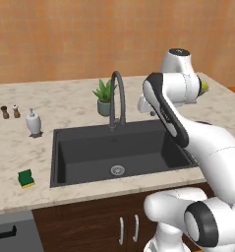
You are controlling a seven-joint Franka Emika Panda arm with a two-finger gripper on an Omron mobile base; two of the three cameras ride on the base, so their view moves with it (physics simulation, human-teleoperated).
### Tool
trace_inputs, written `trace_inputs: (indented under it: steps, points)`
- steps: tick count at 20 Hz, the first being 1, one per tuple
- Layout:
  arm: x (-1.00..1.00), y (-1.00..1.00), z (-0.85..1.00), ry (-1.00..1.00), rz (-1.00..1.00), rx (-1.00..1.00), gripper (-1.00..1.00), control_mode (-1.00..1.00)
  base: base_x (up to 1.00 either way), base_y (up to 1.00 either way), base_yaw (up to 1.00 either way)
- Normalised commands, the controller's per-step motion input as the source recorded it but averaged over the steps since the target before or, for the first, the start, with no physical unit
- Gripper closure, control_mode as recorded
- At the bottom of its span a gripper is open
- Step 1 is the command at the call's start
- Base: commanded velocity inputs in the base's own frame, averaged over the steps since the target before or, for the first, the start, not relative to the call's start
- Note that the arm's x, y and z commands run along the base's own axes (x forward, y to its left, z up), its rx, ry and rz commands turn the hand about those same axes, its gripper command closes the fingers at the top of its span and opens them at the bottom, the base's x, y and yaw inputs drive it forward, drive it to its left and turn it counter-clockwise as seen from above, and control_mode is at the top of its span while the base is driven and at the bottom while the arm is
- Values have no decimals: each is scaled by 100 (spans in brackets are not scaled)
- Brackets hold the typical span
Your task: Pick the pan and sponge and place them into the sink. Then turn on the water.
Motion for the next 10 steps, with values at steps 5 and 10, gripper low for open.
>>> trace_inputs:
  steps: [5, 10]
  points:
    - [-19, -5, -1, 1, -3, 0, -100, -100, 0, 0, 0]
    - [-61, -91, -5, 6, -6, 5, -100, -100, 0, 0, 0]
